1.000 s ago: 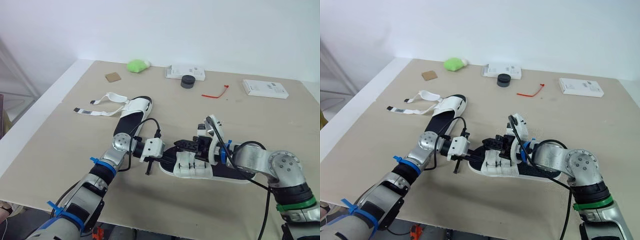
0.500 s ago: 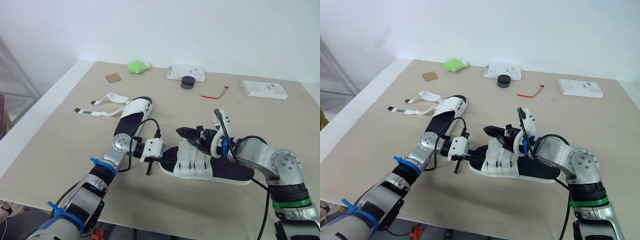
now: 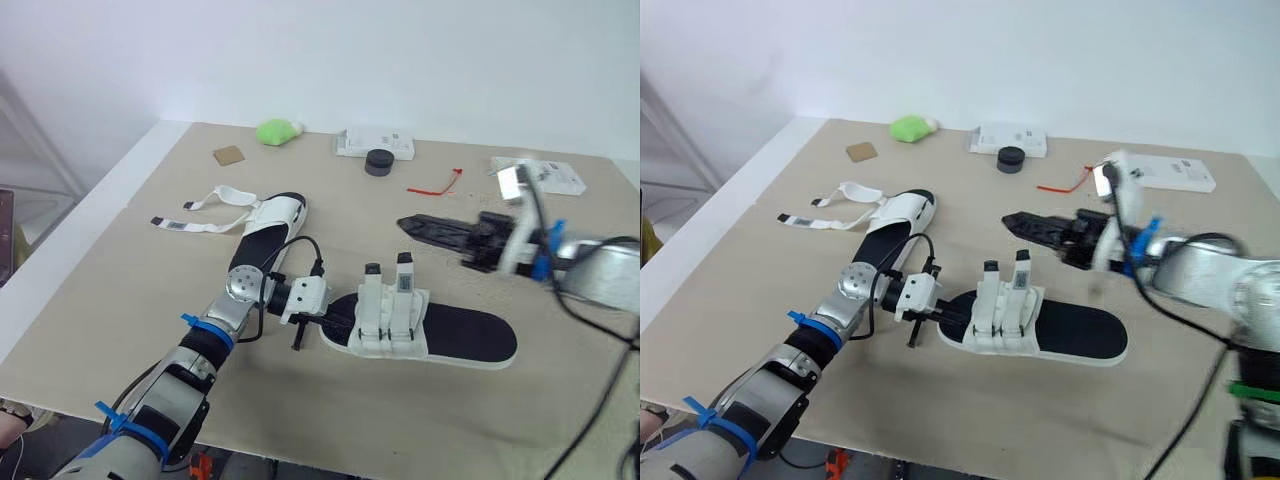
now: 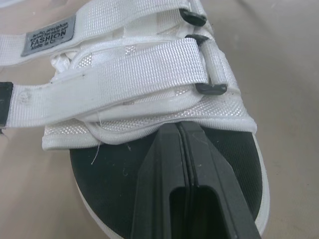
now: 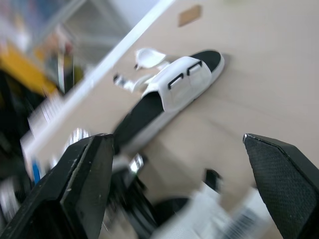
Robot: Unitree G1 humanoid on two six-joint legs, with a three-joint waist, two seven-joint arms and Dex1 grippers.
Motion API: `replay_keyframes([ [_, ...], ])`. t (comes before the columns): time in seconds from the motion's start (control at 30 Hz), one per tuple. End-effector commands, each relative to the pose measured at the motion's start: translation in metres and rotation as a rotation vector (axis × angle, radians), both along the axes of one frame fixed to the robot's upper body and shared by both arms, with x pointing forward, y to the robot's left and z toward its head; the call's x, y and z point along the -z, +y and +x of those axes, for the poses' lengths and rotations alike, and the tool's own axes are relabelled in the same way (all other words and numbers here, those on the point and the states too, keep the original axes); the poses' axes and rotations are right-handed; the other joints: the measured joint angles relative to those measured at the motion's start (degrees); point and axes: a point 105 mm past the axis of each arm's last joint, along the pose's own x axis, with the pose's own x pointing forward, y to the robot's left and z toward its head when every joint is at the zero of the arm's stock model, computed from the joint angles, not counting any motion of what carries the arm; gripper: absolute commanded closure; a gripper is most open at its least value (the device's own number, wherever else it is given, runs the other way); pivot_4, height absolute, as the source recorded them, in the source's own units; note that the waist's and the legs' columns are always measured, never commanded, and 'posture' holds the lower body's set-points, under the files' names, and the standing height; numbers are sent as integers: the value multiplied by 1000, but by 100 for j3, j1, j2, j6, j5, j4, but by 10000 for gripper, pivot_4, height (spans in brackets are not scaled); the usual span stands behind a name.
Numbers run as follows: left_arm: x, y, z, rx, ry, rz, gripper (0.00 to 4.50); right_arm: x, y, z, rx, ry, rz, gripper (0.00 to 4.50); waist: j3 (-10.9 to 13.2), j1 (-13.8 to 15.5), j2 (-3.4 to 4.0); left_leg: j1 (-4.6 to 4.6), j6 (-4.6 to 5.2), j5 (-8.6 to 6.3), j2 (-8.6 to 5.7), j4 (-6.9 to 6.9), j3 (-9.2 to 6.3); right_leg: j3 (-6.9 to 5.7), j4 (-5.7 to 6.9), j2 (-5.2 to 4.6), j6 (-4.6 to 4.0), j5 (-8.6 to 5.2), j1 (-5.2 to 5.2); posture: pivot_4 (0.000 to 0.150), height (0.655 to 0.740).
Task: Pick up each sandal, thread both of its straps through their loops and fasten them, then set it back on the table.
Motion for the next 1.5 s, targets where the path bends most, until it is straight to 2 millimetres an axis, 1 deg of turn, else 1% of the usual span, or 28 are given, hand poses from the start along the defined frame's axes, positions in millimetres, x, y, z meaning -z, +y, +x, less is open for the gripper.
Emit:
replay_keyframes([
  [0.03,33,14,-15,1,147,100,45000,18,-14,-24,-123,-33,-191,336,23,-17,-15,0,-4,-2,6,-2,0,-3,0,5,-5,-3,-3,1500,7400],
  [0.07,27,13,-13,-1,138,73,45000,24,-19,-28,-138,-34,-234,336,36,-26,-9,-3,-12,-7,13,-2,1,-4,0,12,-9,-3,-7,1500,7400],
  [0.13,3,8,-6,-12,113,-6,45000,42,-29,-35,-170,-21,-345,336,74,-28,22,-7,-19,-11,8,-2,7,3,1,12,-5,-4,-12,1500,7400],
  [0.17,-9,7,-4,-13,107,-44,45000,49,-33,-38,-184,-17,-381,336,108,-30,38,-11,-19,-12,3,-2,8,6,1,12,28,5,-14,1500,7400],
  [0.23,-25,6,-2,-11,106,-92,45000,58,-36,-41,-205,-14,-416,336,149,-28,50,-20,-21,-11,-1,-2,7,13,1,25,47,-1,-18,1500,7400],
  [0.27,-38,6,-1,-7,100,-130,45000,61,-37,-41,-211,-22,-419,336,172,-29,58,-30,-22,-10,-1,-1,4,16,2,32,51,-2,-19,1500,7400],
  [0.37,-73,11,-2,15,65,-213,45000,68,-33,-44,-241,-19,-397,336,250,-30,48,-51,-39,1,4,-2,0,17,12,46,56,-4,-26,1500,7400],
  [0.4,-82,13,-3,16,59,-230,45000,72,-31,-47,-258,-10,-392,336,272,-31,39,-53,-45,5,4,-3,-1,16,15,47,56,-4,-28,1500,7400],
  [0.47,-94,18,-5,10,59,-253,45000,78,-28,-53,-288,5,-388,336,275,-31,34,-78,-97,36,7,-15,-4,13,25,48,56,-4,-56,1500,7400],
  [0.6,-110,32,-16,1,80,-272,45000,80,-17,-62,-335,12,-331,336,277,-31,32,-81,-126,53,5,-21,-4,11,26,46,60,-1,-58,1500,7400],
  [0.67,-114,39,-22,-7,85,-264,45000,79,-13,-63,-341,4,-306,336,284,-43,20,-78,-135,58,9,-24,-5,11,30,48,61,0,-59,1500,7400],
  [0.77,-114,50,-31,-28,98,-227,45000,81,-9,-62,-338,-2,-292,336,285,-43,19,-76,-156,71,13,-24,-8,12,41,51,61,6,-64,1500,7400],
  [0.87,-108,70,-40,-77,124,-168,45000,89,-1,-63,-345,-1,-294,336,288,-46,14,-76,-164,75,17,-23,-9,14,41,53,54,21,-67,1500,7400],
  [1.0,-100,94,-42,-178,150,-142,45000,100,10,-58,-341,-1,-274,336,290,-47,12,-76,-165,79,24,-23,-10,17,42,60,47,29,-70,1500,7400],
  [1.13,-102,105,-44,-244,175,-164,45000,107,17,-52,-336,-8,-259,336,291,-34,11,-80,-166,80,25,-23,-10,20,47,62,45,30,-76,1500,7400],
  [1.2,-101,110,-41,-286,165,-156,45000,108,22,-47,-320,-9,-227,5451,292,-31,7,-80,-167,82,25,-22,-10,19,48,62,45,31,-74,1500,7400],
  [1.27,-103,110,-39,-302,162,-164,45000,106,26,-46,-323,-20,-187,11922,292,-36,8,-79,-168,83,25,-21,-10,20,54,62,44,31,-75,1500,7400],
  [1.33,-106,111,-38,-316,175,-186,45000,105,30,-46,-328,-24,-165,23796,292,-37,8,-79,-169,85,22,-20,-8,28,76,62,43,29,-84,1500,7400],
  [1.4,-108,114,-37,-335,184,-197,45000,107,32,-46,-331,-23,-158,32178,292,-41,8,-79,-169,85,23,-17,-8,29,94,62,38,26,-90,1500,7400],
  [1.43,-108,116,-38,-346,197,-197,45000,109,34,-46,-330,-21,-150,36180,292,-43,8,-79,-169,86,25,-16,-8,29,99,64,37,25,-92,1500,7400],
  [1.5,-106,119,-43,-357,232,-185,45000,110,35,-47,-326,-17,-126,41208,292,-48,8,-76,-168,91,34,-14,-8,31,110,74,34,25,-96,1500,7400],
])
